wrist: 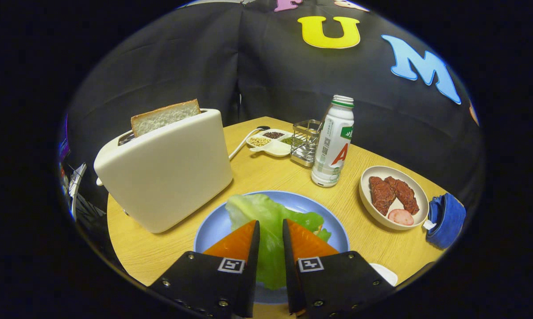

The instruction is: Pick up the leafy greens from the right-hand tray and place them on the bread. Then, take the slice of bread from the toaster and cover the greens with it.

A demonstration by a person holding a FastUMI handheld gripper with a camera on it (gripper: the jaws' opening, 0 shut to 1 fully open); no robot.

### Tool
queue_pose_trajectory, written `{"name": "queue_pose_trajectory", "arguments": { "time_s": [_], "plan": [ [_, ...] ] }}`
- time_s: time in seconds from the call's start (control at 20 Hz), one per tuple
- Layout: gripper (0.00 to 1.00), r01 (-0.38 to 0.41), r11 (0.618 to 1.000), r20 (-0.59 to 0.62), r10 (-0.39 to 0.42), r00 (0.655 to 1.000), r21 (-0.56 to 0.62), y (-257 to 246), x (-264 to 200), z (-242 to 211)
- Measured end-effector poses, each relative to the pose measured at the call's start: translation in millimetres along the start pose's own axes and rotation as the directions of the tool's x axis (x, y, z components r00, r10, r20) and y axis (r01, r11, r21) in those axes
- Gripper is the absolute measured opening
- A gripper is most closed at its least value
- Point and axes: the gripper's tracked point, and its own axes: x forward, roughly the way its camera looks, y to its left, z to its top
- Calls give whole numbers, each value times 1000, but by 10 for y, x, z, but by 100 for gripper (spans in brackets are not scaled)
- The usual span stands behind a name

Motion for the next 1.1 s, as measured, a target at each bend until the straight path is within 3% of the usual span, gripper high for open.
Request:
{"name": "queue_pose_trajectory", "arguments": {
  "time_s": [0.05,0.35,0.75,1.1],
  "plan": [
    [38,22,1000,20,-22,1000,-7,-25,-25,41],
    [38,105,993,220,-113,969,50,68,-438,390],
    [38,95,990,414,-129,901,102,761,-789,699],
    [38,38,995,478,-75,875,87,1537,-738,1036]
  ]
}}
